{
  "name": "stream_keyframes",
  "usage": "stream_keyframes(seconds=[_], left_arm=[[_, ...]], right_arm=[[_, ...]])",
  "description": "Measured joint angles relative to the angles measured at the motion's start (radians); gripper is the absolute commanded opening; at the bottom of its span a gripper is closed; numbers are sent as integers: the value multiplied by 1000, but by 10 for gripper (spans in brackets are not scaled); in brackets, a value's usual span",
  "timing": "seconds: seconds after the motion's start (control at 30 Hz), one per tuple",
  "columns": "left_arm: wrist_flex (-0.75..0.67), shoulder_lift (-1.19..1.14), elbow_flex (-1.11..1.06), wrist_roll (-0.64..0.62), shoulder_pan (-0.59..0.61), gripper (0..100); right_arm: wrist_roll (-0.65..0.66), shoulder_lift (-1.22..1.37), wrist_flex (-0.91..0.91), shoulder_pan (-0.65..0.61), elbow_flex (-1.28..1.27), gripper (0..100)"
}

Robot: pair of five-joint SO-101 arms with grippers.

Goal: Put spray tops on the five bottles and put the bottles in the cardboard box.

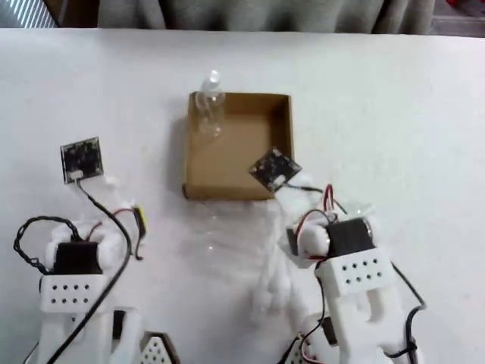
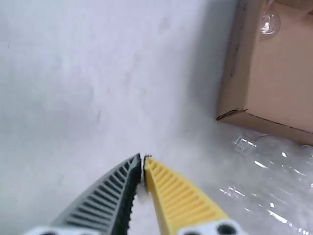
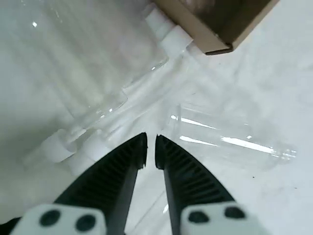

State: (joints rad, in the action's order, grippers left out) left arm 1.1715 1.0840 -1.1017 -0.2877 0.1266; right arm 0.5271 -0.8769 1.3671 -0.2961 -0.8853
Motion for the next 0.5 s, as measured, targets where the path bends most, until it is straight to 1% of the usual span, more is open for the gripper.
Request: stream_keyframes(seconds=[0.1,0.33,0.5], left_arm=[[3,-23,3,12,0,20],[3,-253,137,20,2,20],[3,-350,163,20,14,20]], right_arm=[[-2,35,-38,-11,-35,26],[-2,267,-157,-15,-29,26],[-3,407,-219,-15,-3,26]])
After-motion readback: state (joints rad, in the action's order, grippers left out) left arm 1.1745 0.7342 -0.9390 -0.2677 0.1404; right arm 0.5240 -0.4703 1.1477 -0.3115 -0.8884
